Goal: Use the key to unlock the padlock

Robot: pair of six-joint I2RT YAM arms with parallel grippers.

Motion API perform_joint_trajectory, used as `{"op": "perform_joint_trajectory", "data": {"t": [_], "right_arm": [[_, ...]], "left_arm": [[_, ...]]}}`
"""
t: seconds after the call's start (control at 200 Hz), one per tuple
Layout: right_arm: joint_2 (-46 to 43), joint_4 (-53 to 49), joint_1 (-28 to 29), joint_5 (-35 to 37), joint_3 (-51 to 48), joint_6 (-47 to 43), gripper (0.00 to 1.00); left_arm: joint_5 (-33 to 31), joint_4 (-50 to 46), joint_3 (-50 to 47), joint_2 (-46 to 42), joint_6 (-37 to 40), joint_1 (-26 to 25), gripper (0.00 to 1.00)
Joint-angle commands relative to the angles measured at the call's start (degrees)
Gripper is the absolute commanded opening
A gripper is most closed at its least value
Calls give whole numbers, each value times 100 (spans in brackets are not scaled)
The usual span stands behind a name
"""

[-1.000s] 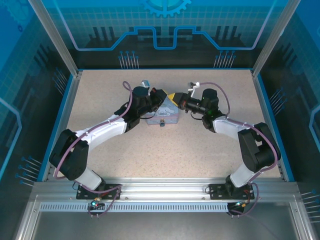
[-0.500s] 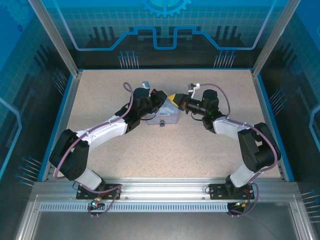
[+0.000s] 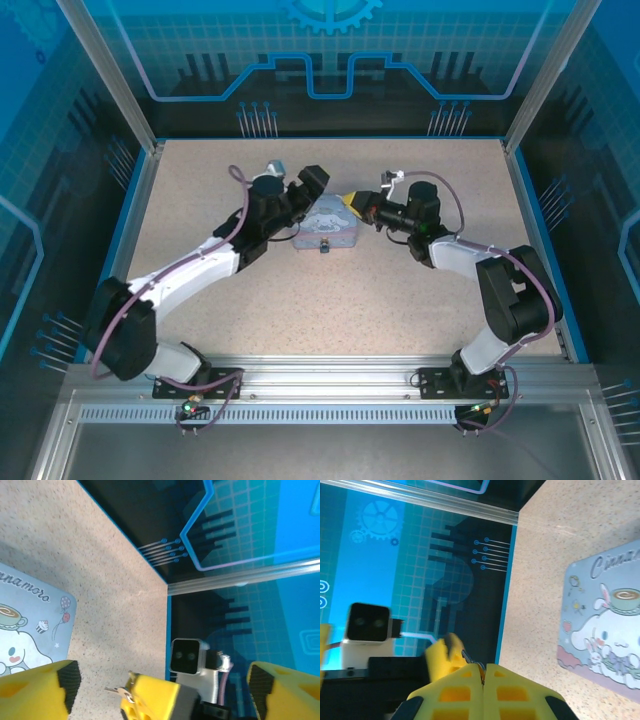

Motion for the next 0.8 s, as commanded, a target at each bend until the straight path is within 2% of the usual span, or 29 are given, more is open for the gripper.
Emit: {"op": "perform_joint_trajectory", "data": {"t": [0.0, 0.115, 0.245, 0.31, 0.4, 0.545, 0.795], "right_arm": [[-150, -54, -196, -226, -163, -231, 0], [-166, -439, -364, -366, -117, -465, 0], [-167, -954, -523, -435, 44, -624, 0], [-167, -1326, -575, -439, 234, -726, 0], [-164, -2102, -604, -344, 671, -1032, 0], [4, -3177, -593, -204, 1311, -1449, 0], [489, -3658, -363, -149, 1875, -1637, 0]], "left_arm": [[-107, -682, -228, -550, 488, 173, 98], [269, -1513, -206, -787, 1119, 294, 99], [406, -3007, 149, -609, 1825, 248, 99], [422, -3233, -23, -541, 2025, 190, 99], [681, -2730, -678, -553, 2212, 141, 99], [1167, -1045, -1762, -481, 2682, -86, 99], [1131, -14, -1976, 451, 3282, -392, 98]]}}
